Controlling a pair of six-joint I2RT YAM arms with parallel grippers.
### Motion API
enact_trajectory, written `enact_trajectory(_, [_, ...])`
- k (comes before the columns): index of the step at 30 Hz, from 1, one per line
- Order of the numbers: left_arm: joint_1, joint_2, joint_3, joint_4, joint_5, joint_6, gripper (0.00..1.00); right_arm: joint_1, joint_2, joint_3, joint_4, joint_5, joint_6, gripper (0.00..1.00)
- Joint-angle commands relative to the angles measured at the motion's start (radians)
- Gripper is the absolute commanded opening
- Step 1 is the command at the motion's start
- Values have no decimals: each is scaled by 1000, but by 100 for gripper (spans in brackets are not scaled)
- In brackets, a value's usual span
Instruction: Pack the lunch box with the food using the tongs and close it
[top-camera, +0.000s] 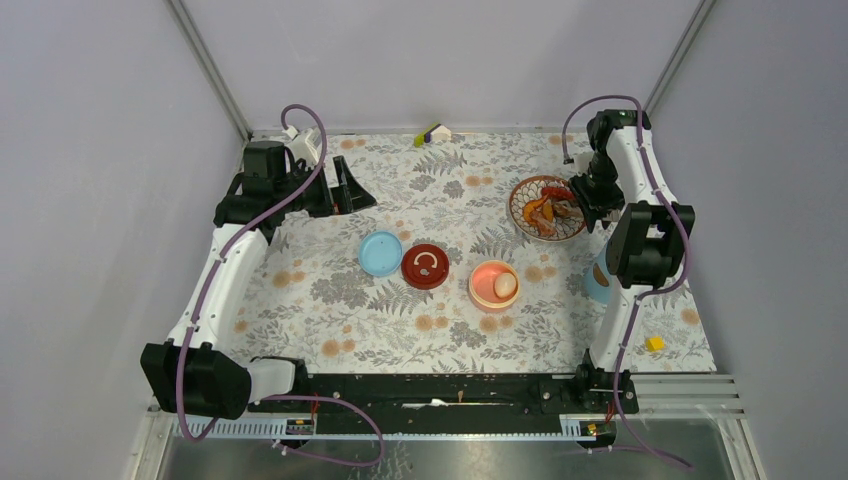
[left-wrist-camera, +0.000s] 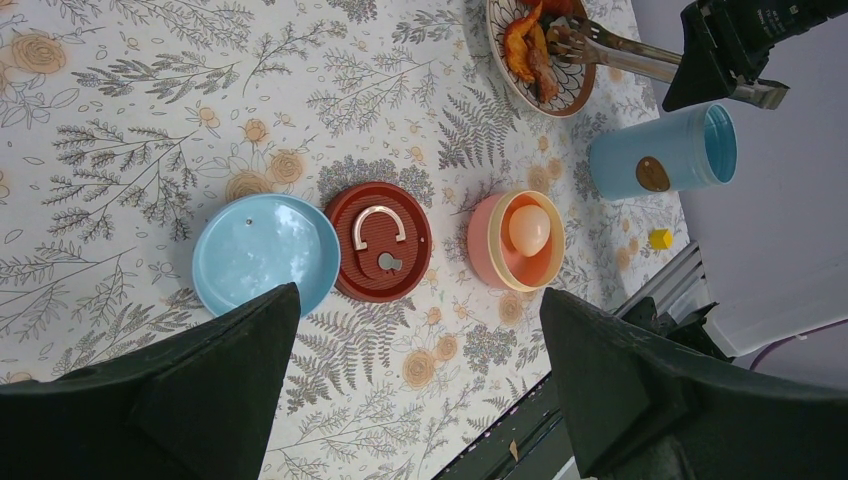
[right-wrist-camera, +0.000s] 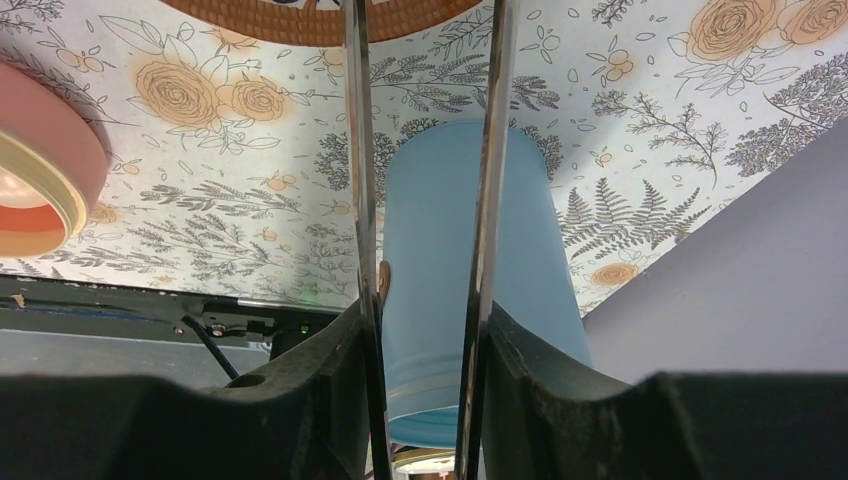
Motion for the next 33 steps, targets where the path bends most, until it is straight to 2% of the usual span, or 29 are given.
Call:
enact_trajectory(1, [5, 3, -7, 48, 22, -13, 99, -3, -93, 12, -22, -34, -6, 39])
enact_trajectory(11, [5, -12, -19, 53, 3, -7, 99, -5, -246, -89, -9, -57, -66, 37])
enact_trajectory(21, [7, -20, -37, 64, -24, 4, 99, 28, -389, -158, -10, -250, -216, 34])
enact_trajectory(26, [10, -20, -40, 69, -32, 7, 99, 125, -463, -215, -12, -289, -304, 33])
enact_trajectory(33, [18, -18, -41, 69, -34, 7, 99, 301, -574, -363, 39, -239, -380, 34])
